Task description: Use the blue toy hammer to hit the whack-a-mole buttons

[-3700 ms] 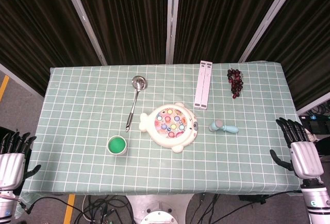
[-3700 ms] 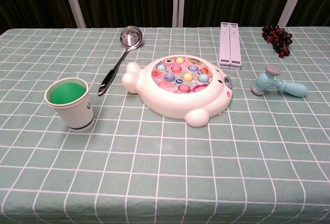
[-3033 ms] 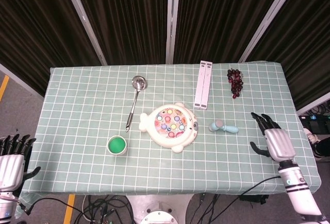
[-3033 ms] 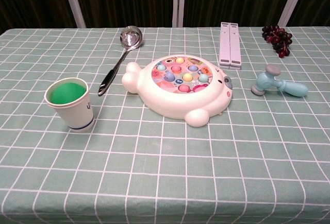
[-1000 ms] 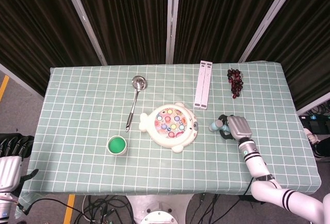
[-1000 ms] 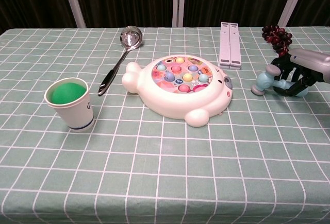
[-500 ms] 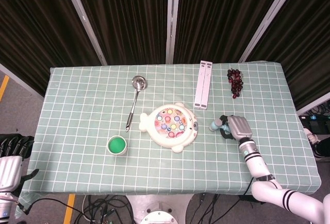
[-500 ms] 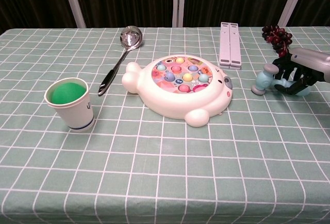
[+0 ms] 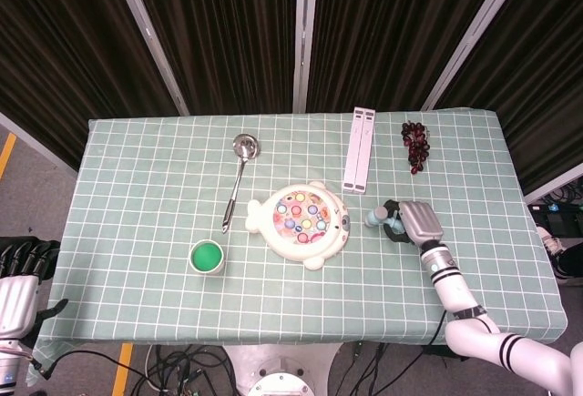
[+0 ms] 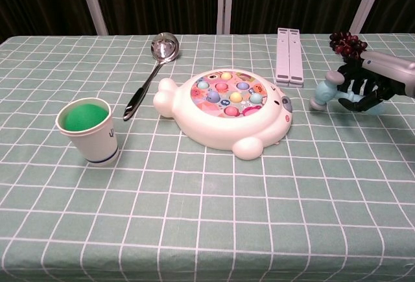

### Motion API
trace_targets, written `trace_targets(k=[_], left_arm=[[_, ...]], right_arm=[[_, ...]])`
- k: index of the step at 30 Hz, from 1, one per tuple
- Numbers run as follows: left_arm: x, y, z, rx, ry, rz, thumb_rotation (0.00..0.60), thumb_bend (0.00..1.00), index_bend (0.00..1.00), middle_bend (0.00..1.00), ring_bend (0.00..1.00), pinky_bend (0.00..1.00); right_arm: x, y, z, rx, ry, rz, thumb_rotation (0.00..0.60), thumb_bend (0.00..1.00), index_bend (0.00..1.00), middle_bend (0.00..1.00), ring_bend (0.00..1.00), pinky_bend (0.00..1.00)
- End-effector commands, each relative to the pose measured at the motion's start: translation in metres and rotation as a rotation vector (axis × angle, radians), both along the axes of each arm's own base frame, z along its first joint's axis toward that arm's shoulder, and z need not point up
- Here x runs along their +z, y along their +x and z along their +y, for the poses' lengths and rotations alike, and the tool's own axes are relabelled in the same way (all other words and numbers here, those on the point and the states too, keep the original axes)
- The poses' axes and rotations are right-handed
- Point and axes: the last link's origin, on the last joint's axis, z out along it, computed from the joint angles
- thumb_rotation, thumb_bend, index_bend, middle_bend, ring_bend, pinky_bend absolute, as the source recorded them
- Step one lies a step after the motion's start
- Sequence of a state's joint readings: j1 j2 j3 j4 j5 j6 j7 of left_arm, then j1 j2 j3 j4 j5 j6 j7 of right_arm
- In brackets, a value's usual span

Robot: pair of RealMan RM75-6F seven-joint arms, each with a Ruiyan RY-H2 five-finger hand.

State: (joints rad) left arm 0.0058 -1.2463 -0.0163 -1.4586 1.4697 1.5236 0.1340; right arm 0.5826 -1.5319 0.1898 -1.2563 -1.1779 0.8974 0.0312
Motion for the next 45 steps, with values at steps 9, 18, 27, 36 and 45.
trace_targets(k=[9, 18, 27, 36, 45], left_arm=[[0.001, 0.003, 0.0, -0.01, -0.001, 0.006, 0.6, 0.0, 0.19, 0.15, 0.07, 0.0], [0.002, 0.003, -0.002, -0.011, 0.004, 0.005, 0.6, 0.0, 0.19, 0.15, 0.07, 0.0], [0.003, -0.001, -0.003, -0.001, 0.011, -0.003, 0.6, 0.0, 0.19, 0.15, 0.07, 0.0], [0.001, -0.002, -0.004, -0.001, 0.012, -0.006, 0.6, 0.0, 0.19, 0.15, 0.07, 0.0], [0.003, -0.001, -0.004, -0.002, 0.018, -0.001, 0.6, 0.0, 0.19, 0.15, 0.07, 0.0]], right_arm=[[0.037, 0.046, -0.002, 0.242, 0.083, 0.062, 0.6, 0.55, 0.62, 0.59, 0.51, 0.66], [0.032, 0.112, -0.017, 0.349, 0.191, 0.142, 0.6, 0.56, 0.62, 0.59, 0.51, 0.69], [0.015, 0.143, -0.028, 0.369, 0.23, 0.21, 0.6, 0.56, 0.63, 0.59, 0.51, 0.69], [-0.004, 0.137, -0.026, 0.344, 0.259, 0.294, 0.6, 0.56, 0.63, 0.59, 0.51, 0.69], [0.013, 0.152, -0.026, 0.364, 0.197, 0.213, 0.6, 0.56, 0.63, 0.59, 0.51, 0.69]])
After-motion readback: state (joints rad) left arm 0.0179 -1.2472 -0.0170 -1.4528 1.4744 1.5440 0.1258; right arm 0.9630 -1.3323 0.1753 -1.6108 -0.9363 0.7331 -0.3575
